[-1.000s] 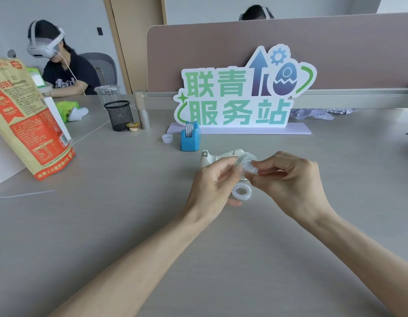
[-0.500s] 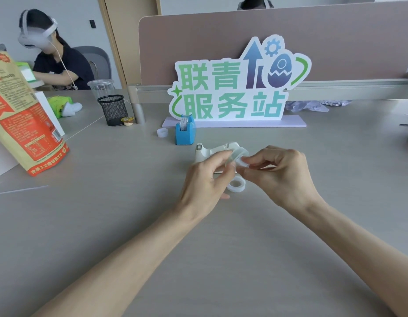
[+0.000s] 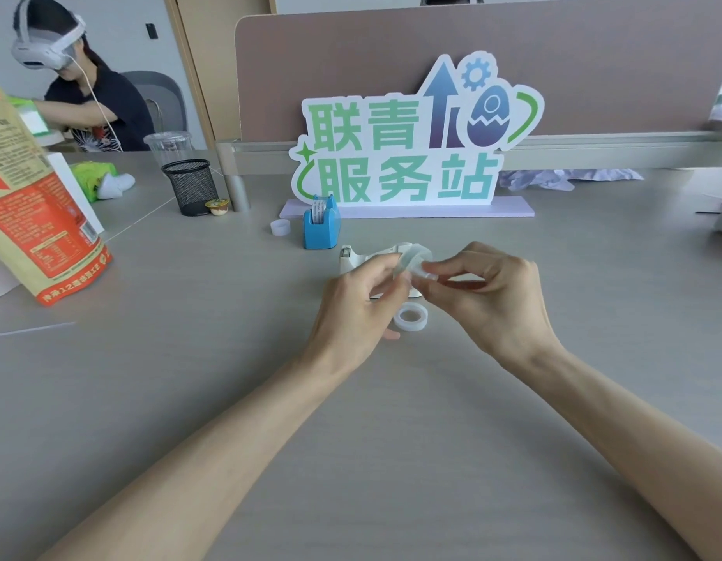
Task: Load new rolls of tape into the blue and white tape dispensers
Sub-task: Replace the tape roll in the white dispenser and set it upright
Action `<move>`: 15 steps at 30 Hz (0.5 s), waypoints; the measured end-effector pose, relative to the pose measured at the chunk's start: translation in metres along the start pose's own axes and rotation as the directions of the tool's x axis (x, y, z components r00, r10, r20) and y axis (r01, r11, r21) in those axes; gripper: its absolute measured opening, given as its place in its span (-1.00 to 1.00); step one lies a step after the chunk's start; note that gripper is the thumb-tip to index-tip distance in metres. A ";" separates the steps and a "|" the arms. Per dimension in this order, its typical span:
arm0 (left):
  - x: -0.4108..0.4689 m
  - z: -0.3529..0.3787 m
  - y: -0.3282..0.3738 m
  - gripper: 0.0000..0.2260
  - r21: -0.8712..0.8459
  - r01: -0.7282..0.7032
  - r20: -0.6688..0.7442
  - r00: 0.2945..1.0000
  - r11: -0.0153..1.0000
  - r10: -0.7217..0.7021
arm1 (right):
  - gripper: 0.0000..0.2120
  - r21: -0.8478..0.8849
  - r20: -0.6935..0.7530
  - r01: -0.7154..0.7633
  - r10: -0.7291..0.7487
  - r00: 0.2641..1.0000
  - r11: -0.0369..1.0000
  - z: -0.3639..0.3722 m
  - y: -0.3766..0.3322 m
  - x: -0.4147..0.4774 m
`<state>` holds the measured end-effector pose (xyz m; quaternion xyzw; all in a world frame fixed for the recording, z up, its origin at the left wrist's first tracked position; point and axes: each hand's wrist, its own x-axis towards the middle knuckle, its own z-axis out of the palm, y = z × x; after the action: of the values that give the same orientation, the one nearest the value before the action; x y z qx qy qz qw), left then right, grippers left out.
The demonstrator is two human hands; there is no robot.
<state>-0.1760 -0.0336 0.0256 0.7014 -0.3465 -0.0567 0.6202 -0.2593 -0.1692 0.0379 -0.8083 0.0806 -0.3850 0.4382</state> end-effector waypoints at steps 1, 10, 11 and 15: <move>0.000 0.000 0.001 -0.81 -0.023 0.015 0.003 1.000 1.000 -0.015 | -0.93 -0.002 -0.005 0.022 -0.022 1.000 1.000 0.001 0.000 0.000; 0.003 -0.002 0.006 -0.88 -0.150 0.059 -0.014 0.998 0.987 -0.061 | -0.91 -0.109 0.013 0.197 -0.197 0.980 0.974 0.002 0.005 0.004; 0.004 -0.002 0.007 -0.88 -0.182 0.075 -0.010 0.997 0.981 -0.078 | -0.90 -0.141 0.032 0.240 -0.238 0.971 0.961 0.003 0.007 0.003; 0.007 -0.004 0.008 -0.86 -0.248 0.124 0.022 0.992 0.961 -0.122 | -0.86 -0.174 0.042 0.294 -0.291 0.956 0.940 0.006 0.011 0.001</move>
<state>-0.1718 -0.0346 0.0362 0.6380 -0.2945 -0.1403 0.6975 -0.2526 -0.1722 0.0280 -0.8501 -0.0096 -0.4308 0.3028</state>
